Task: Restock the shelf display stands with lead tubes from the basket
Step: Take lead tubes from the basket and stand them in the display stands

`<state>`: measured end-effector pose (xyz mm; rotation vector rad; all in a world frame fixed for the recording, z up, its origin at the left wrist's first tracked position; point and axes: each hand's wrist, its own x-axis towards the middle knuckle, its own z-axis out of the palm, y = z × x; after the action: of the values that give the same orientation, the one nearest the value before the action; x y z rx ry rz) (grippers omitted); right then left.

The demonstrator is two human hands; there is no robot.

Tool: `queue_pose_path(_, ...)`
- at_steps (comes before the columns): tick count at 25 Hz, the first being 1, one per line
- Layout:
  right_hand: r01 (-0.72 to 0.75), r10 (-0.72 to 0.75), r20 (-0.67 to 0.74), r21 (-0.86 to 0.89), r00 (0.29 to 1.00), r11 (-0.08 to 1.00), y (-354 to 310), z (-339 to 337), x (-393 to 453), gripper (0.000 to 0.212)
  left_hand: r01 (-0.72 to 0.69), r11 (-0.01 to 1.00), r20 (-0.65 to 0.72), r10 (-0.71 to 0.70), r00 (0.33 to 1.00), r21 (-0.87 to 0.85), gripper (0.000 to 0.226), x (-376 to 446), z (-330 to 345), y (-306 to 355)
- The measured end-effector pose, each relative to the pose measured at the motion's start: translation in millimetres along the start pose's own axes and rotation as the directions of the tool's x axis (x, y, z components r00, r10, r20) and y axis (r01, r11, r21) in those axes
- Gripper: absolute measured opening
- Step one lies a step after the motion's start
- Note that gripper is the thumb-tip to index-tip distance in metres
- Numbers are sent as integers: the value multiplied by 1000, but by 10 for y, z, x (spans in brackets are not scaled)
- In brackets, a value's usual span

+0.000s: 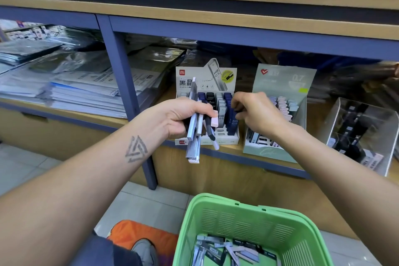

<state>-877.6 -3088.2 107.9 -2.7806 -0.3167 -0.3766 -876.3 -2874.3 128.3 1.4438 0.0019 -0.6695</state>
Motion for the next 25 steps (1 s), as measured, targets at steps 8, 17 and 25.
queue_pose_path(8,-15,16,-3,98,1000,995,-183,-31,-152,25,-58,997,57,61,997,-59,18,-26,69,9)
queue_pose_path(17,-510,-43,552,794,832,331,67,-237,-764,38,-103,980,57,114,992,-169,13,-21,310,-26)
queue_pose_path(25,-485,16,488,863,873,140,741,-568,-1204,65,-81,993,179,96,979,-91,17,129,987,-59)
